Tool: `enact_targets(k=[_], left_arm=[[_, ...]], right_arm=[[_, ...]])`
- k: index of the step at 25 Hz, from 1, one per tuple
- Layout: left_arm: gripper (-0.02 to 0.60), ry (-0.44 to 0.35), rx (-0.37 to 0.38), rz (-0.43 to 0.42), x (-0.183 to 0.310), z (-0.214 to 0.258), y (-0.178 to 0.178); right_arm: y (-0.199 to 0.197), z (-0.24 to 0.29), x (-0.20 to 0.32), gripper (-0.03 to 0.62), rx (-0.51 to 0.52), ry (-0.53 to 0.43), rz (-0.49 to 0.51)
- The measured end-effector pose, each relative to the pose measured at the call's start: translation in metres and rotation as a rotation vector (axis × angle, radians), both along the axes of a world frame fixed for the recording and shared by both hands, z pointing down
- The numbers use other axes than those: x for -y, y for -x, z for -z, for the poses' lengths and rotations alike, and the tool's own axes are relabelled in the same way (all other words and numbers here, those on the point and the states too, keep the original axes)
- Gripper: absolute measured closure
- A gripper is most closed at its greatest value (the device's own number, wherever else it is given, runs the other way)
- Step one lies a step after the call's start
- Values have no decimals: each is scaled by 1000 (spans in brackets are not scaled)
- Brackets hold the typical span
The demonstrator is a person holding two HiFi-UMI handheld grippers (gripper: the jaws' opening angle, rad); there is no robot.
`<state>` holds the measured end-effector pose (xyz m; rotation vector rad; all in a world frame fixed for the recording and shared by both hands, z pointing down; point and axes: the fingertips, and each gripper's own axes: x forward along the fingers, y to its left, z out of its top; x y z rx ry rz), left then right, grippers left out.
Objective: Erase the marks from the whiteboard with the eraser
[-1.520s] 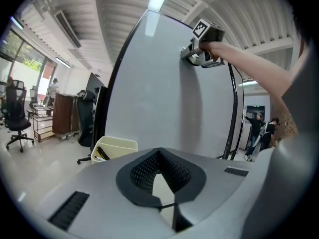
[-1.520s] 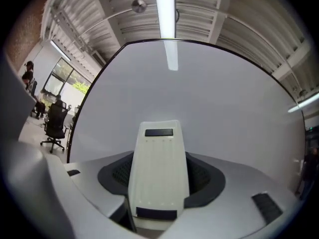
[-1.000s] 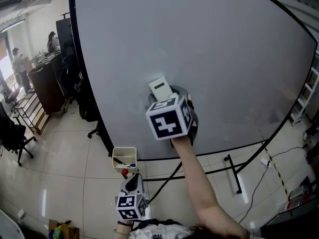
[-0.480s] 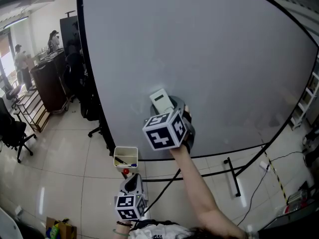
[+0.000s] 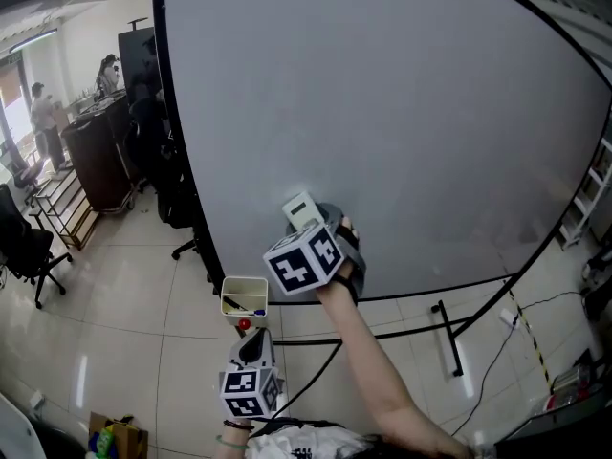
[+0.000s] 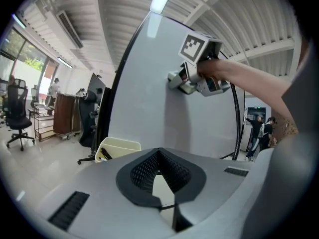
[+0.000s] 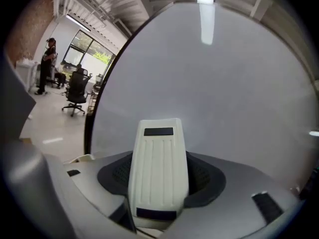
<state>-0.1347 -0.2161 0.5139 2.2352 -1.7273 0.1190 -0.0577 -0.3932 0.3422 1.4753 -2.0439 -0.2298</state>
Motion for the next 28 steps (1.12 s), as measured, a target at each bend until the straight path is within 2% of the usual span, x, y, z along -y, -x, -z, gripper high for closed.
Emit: enact_targets(k=[1, 2, 7, 9, 10, 12, 14, 17, 19, 22, 24, 26, 28], left_arm=[[584, -4, 0, 8, 0, 0, 2], [584, -5, -1, 15, 0, -1, 4], [584, 13, -2, 12, -3, -2, 3], [584, 14, -3, 17, -3, -6, 2], [584, 20, -2, 13, -3, -8, 0], [584, 25, 0, 5, -4, -8, -3], [584, 16, 0, 9, -2, -5, -2], [584, 4, 0, 18, 0, -3, 2], [584, 5, -1, 20, 1, -2, 3], [584, 10, -8, 15, 1, -1, 1], [584, 9, -13, 8, 2, -1, -3], [584, 3, -13, 0, 5, 0, -6], [584, -3, -10, -4, 6, 0, -7]], right_arm=[[1, -12, -1, 315, 18, 42, 17], [0, -8, -1, 316, 41, 44, 24], [-7, 102, 1, 316, 186, -51, 51], [-8, 128, 0, 316, 208, -101, 50], [-11, 130, -1, 316, 198, -137, 36], [-15, 112, 0, 315, 115, -193, -12], [-15, 71, 0, 315, 27, -154, -35], [-10, 34, 0, 316, 36, -43, 6], [-10, 55, 1, 316, 69, -67, 26], [-13, 142, 2, 316, 113, -233, 16], [-12, 179, 3, 316, 123, -258, 8], [-13, 173, 3, 316, 52, -264, -27], [-17, 126, 4, 315, -72, -243, -76]])
